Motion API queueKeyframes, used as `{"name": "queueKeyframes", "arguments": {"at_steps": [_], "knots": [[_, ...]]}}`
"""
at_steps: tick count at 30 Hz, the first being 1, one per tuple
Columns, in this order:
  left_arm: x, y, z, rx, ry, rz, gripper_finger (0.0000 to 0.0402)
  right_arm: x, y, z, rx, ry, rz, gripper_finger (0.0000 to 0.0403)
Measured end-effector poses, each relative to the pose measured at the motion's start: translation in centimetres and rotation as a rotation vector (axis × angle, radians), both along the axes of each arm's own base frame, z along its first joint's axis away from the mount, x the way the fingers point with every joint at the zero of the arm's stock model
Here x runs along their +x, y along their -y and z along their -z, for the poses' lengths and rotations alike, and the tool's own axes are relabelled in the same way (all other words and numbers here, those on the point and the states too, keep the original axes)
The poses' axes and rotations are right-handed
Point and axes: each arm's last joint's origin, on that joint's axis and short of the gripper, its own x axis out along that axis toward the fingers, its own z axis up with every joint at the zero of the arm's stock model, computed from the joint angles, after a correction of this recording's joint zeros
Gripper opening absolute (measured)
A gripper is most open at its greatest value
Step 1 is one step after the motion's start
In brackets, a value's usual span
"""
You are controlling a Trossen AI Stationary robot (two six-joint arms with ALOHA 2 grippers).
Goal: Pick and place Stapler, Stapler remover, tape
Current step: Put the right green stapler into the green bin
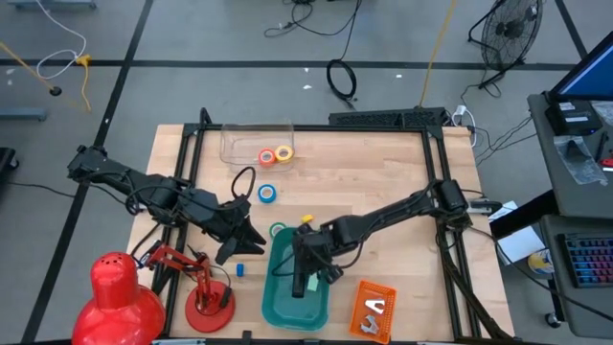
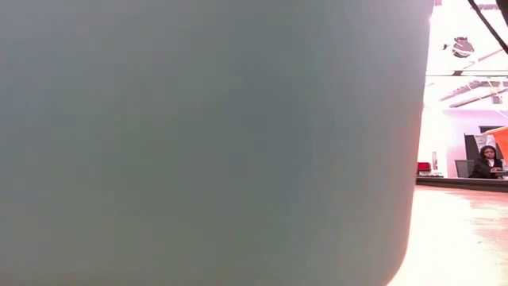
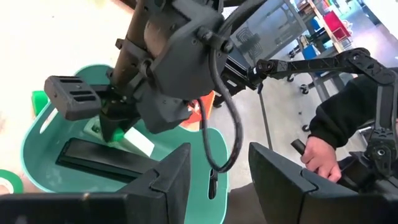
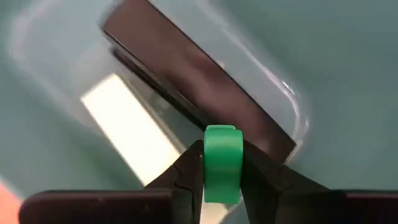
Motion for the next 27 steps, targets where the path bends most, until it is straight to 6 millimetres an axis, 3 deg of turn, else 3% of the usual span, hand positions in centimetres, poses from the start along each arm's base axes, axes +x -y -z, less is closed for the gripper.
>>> {"name": "queueKeyframes", "arguments": {"at_steps": [6, 27], "knots": [[0.0, 0.0, 0.0, 0.006, 0.002, 0.003, 0.0163, 0.3, 0.5, -0.7, -0.03, 0.037, 0.038, 0.007], [-0.5, 1.1, 0.0, 0.01, 0.004, 0.049, 0.0163, 0.0, 0.8, -0.4, -0.049, -0.009, 0.037, 0.0078]]}}
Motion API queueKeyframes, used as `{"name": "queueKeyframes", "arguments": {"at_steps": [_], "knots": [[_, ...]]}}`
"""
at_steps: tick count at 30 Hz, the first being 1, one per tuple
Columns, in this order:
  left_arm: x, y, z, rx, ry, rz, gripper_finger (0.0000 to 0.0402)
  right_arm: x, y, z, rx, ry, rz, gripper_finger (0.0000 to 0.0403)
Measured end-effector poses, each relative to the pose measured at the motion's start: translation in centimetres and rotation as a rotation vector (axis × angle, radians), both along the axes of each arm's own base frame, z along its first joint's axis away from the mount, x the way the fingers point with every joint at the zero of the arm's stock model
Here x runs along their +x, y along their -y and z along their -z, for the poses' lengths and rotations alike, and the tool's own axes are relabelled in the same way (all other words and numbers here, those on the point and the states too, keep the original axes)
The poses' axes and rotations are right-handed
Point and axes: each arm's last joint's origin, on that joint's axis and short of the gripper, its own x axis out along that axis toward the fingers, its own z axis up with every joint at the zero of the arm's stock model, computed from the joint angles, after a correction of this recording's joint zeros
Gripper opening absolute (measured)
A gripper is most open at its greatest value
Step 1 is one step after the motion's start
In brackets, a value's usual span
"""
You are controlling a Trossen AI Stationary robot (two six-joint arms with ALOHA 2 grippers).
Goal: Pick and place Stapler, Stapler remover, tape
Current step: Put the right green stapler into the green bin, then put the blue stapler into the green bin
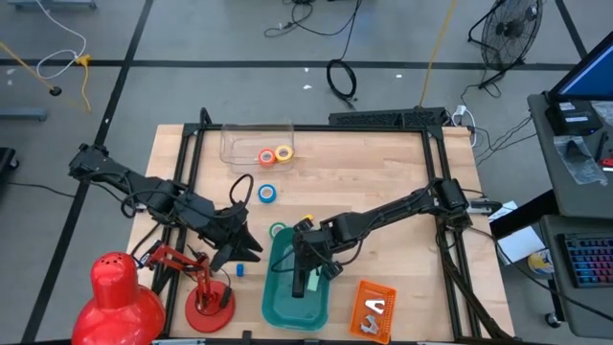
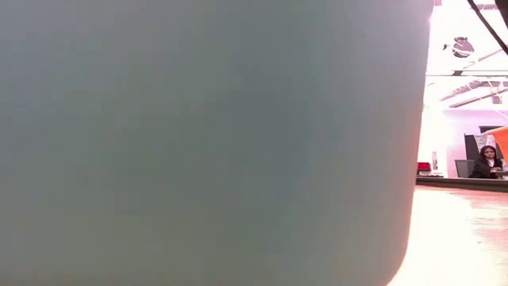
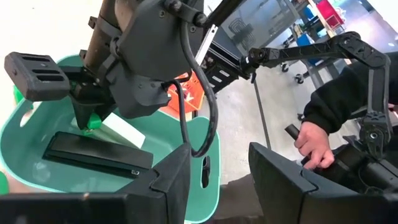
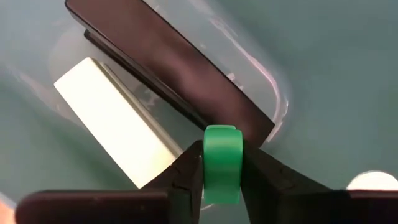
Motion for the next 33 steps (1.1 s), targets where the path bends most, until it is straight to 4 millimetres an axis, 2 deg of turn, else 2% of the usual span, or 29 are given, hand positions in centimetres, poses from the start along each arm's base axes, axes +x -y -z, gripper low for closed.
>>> {"name": "queueKeyframes", "arguments": {"at_steps": [9, 21, 25, 29, 33], "knots": [[0.0, 0.0, 0.0, -0.002, -0.001, -0.001, 0.0163, 0.0, 0.0, 0.0, -0.004, -0.004, -0.003, 0.0107], [0.0, 0.0, 0.0, 0.005, 0.003, 0.002, 0.0163, -0.1, 0.0, 0.0, -0.004, -0.008, 0.0, 0.0105], [0.0, 0.0, 0.0, 0.007, 0.004, 0.002, 0.0163, 0.1, 0.1, -0.1, 0.003, 0.014, 0.057, 0.0105], [0.0, -0.1, 0.0, 0.006, 0.003, -0.011, 0.0163, 0.8, -0.1, -1.6, 0.042, 0.056, 0.114, 0.0106], [0.1, -0.2, 0.0, 0.005, 0.004, -0.035, 0.0163, 1.8, -0.3, -4.6, 0.088, 0.149, 0.139, 0.0105]]}}
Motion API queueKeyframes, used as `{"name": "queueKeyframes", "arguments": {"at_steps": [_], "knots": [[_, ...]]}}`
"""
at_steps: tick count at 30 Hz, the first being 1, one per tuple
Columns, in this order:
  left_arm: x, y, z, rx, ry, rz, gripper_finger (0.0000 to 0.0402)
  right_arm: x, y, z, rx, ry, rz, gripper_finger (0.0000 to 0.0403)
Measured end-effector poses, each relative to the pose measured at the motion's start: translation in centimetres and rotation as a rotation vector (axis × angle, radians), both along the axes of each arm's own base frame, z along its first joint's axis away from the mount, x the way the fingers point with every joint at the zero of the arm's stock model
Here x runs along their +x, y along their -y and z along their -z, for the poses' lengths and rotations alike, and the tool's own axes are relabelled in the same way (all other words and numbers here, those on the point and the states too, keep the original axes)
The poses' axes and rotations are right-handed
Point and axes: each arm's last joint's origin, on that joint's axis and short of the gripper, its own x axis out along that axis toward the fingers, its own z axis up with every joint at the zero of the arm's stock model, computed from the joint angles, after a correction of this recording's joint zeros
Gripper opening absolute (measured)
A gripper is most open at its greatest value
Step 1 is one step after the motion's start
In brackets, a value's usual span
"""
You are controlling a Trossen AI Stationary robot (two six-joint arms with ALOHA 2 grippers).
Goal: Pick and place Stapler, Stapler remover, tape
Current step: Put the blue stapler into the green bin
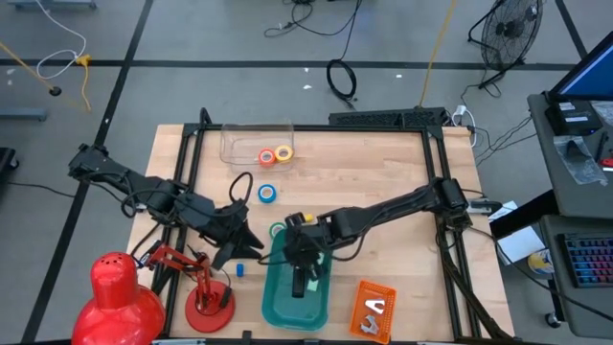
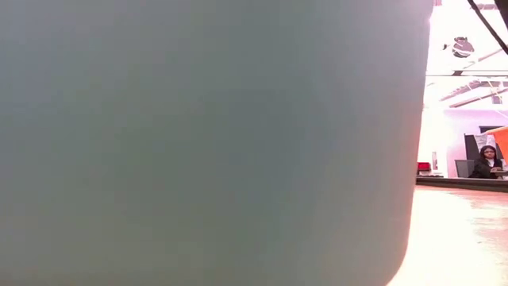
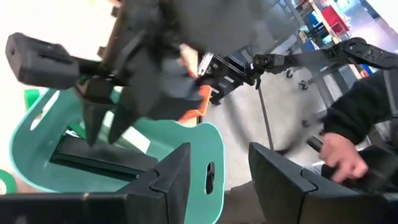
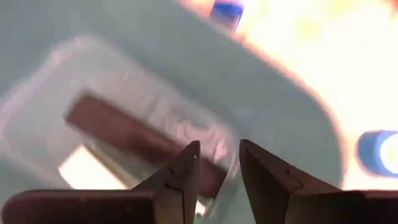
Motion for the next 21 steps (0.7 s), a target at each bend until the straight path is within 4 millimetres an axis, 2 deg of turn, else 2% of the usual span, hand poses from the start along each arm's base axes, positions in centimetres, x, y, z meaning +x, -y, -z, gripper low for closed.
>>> {"name": "queueKeyframes", "arguments": {"at_steps": [7, 14, 21], "knots": [[0.4, -0.9, 0.0, -0.004, 0.0, -0.044, 0.0163, 0.8, 0.2, -5.8, 0.009, 0.187, 0.127, 0.0101], [0.8, -2.8, 0.4, -0.005, -0.055, -0.139, 0.0163, -1.0, 1.7, -8.9, 0.098, 0.214, 0.341, 0.0101], [0.4, -5.6, 1.8, 0.061, -0.223, -0.265, 0.0163, -3.5, 2.4, -10.8, 0.17, 0.156, 0.491, 0.0093]]}}
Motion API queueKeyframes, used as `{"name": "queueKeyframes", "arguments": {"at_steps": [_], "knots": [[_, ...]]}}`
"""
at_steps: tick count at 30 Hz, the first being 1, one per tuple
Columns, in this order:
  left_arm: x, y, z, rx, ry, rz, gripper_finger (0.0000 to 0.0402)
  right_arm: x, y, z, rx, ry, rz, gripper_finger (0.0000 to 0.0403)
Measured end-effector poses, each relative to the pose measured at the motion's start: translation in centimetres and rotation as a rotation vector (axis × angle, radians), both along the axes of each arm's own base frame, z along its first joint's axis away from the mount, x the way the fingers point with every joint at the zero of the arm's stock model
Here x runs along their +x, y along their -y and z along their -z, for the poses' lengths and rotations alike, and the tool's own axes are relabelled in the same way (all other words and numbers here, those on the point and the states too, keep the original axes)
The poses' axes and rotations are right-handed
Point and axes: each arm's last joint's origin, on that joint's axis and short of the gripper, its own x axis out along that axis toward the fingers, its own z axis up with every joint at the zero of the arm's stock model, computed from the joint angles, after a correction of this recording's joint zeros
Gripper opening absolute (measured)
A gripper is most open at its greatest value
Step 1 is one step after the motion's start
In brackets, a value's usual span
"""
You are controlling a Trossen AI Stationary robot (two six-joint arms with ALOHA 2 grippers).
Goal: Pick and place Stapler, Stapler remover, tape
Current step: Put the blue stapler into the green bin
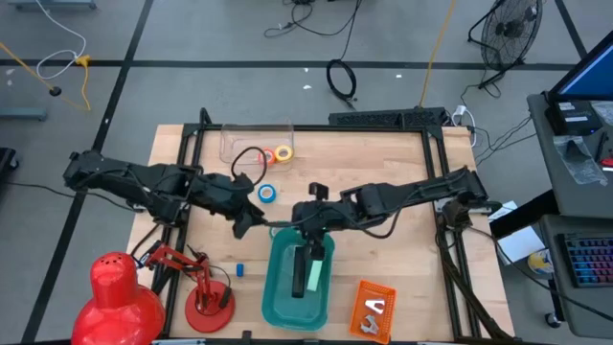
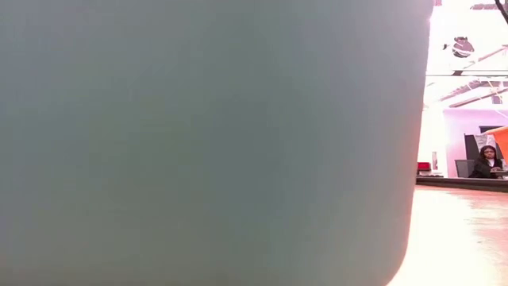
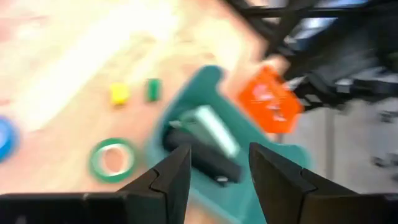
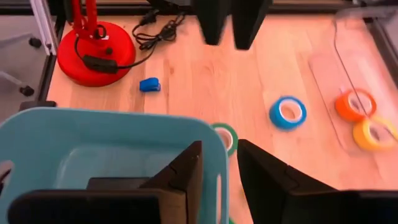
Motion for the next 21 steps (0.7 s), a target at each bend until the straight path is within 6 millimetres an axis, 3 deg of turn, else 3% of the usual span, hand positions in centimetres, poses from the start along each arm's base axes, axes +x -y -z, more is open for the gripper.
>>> {"name": "queueKeyframes", "arguments": {"at_steps": [7, 11, 18, 21], "knots": [[-0.8, -2.2, 1.5, 0.076, -0.19, -0.075, 0.0163, -1.7, 0.5, -0.7, 0.09, -0.061, 0.122, 0.0093], [-1.9, -2.5, 2.4, 0.034, -0.35, -0.101, 0.0163, -2.2, 0.6, -0.4, 0.097, -0.106, 0.187, 0.0093], [-4.8, -1.1, 3.7, -0.102, -0.688, -0.28, 0.0163, -2.4, 0.8, -0.2, 0.082, -0.125, 0.221, 0.0089], [-5.2, 0.0, 3.7, -0.136, -0.705, -0.34, 0.0163, -2.4, 0.8, -0.2, 0.059, -0.117, 0.236, 0.0089]]}}
